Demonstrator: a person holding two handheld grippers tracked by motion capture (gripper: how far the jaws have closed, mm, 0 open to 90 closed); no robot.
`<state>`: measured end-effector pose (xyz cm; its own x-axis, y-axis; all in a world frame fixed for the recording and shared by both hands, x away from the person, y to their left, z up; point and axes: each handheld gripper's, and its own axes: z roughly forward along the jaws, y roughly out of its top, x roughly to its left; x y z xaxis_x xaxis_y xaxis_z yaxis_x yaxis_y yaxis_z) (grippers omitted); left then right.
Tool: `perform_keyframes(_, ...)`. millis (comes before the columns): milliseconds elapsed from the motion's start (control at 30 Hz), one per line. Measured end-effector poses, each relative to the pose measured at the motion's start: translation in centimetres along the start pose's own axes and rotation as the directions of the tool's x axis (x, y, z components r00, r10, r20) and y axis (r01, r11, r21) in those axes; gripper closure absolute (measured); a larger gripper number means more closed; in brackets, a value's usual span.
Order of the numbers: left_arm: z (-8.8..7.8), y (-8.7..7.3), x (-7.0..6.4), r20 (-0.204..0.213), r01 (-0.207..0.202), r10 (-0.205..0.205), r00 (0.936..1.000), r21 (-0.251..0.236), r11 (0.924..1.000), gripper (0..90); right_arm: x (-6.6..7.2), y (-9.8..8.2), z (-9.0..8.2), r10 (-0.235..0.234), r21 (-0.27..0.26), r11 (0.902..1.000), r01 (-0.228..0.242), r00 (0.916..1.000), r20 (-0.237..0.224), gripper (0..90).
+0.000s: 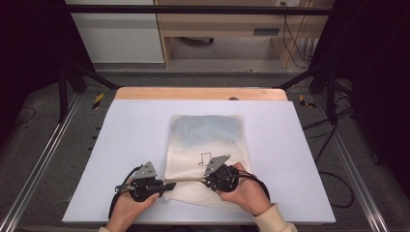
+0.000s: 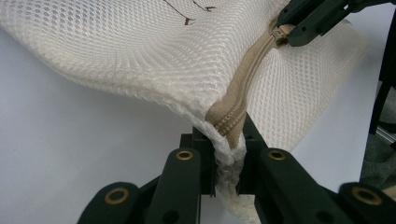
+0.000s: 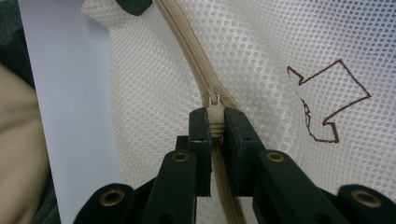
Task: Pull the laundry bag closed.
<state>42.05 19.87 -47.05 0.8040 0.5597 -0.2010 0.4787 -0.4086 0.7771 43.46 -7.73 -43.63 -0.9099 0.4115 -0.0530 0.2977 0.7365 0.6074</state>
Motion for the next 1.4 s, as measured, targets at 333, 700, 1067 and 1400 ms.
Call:
perform_keyframes(333,0.1,0.0,-0.1,-0.004,-0.003,0.003,1.0,0.001,1.0,82.0,-0.1,-0.2,-0.1,0.0,0.003,1.0,0.0,1.0,0.003,82.2)
perform_keyframes(700,0.1,0.0,-0.1,-0.005,-0.004,0.004,1.0,0.001,1.0,82.0,-0.1,-0.4,-0.2,0.002,0.006,1.0,-0.002,1.0,0.006,82.2)
perform_keyframes(1067,0.1,0.0,-0.1,-0.003,-0.004,0.004,1.0,0.001,1.0,82.0,-0.3,-0.8,-0.3,0.009,0.006,0.9999,-0.009,0.9999,0.009,82.2)
perform_keyframes(1400,0.1,0.0,-0.1,-0.002,-0.005,0.005,1.0,0.003,1.0,82.0,-0.3,-1.1,-0.5,0.015,0.006,0.9999,-0.016,0.9998,0.012,82.2)
